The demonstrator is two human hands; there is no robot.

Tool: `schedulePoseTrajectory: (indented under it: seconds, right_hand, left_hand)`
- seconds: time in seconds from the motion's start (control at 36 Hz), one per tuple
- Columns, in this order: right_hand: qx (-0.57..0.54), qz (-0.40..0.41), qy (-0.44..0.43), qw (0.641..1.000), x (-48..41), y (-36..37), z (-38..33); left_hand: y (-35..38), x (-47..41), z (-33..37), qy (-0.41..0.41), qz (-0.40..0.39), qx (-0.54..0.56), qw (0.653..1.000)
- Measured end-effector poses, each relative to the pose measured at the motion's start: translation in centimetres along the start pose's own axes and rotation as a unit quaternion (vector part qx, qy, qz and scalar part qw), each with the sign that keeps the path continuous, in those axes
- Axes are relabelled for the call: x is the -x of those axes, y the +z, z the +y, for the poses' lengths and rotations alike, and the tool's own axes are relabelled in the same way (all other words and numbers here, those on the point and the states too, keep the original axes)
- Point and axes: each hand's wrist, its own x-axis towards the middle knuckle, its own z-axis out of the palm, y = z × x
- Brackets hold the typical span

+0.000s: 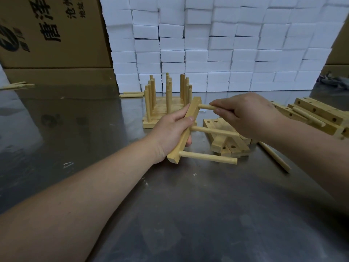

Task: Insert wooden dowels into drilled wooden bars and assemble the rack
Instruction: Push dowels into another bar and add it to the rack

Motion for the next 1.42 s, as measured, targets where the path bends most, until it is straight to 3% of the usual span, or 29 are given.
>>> schedulePoseTrajectory:
  seconds: [0.19,0.42,0.61,0.75,0.83,0.92,1.0,1.03,1.08,1.17,1.28,1.42]
  right_hand:
    - [-0.122,-0.018,0.089,0.988,0.0,-0.2,-0.4]
    - [-0.298,-0.018,0.203,0.933,-0.1,-0.1,-0.2]
    - [-0.294,-0.03,0.234,0.926,-0.5,-0.4,-1.0]
    - [-0.286,-0.018,0.243,0.927,-1.1,-0.8,-1.4]
    - [-0.367,-0.013,0.252,0.896,-1.3,-1.0,-1.4]
    - [-0.467,0.023,0.269,0.842,-1.5,-1.3,-1.0]
    - [-0.493,0.044,0.294,0.817,-1.9,-1.2,-0.6]
    - [-0.479,0.042,0.294,0.826,-1.9,-1.1,-0.5]
    - [-0.405,0.012,0.253,0.879,-1.5,-0.8,-0.2]
    - [-0.313,-0.081,0.184,0.928,-0.9,-0.5,-0.1]
    - [-0.298,-0.173,0.13,0.93,-0.7,-0.5,-1.0]
    - [-0.247,-0.156,0.104,0.951,-0.7,0.0,-1.2]
  left_hand:
    - [0.0,0.0,0.3,0.002,0.007,-0.008,1.0]
    - [-0.2,0.1,0.6,0.03,0.01,-0.033,0.999]
    - [-0.3,0.1,0.4,0.033,0.01,-0.018,0.999]
    - [-0.4,-0.2,0.0,-0.008,-0.003,0.079,0.997]
    - [-0.5,-0.3,-0.2,-0.039,0.004,0.152,0.988]
    - [-0.8,-0.4,-0.1,-0.084,0.0,0.229,0.97]
    - [-1.5,-0.5,0.0,-0.12,-0.035,0.282,0.951]
    - [-1.8,-0.5,0.0,-0.127,-0.052,0.287,0.948]
    - [-2.3,-0.6,0.0,-0.14,-0.091,0.297,0.94]
    - [-2.8,-0.7,-0.2,-0.167,-0.151,0.308,0.924]
    - [-3.1,-0.6,-0.5,-0.196,-0.235,0.312,0.9]
    - [-3.3,-0.6,-0.5,-0.213,-0.278,0.316,0.882]
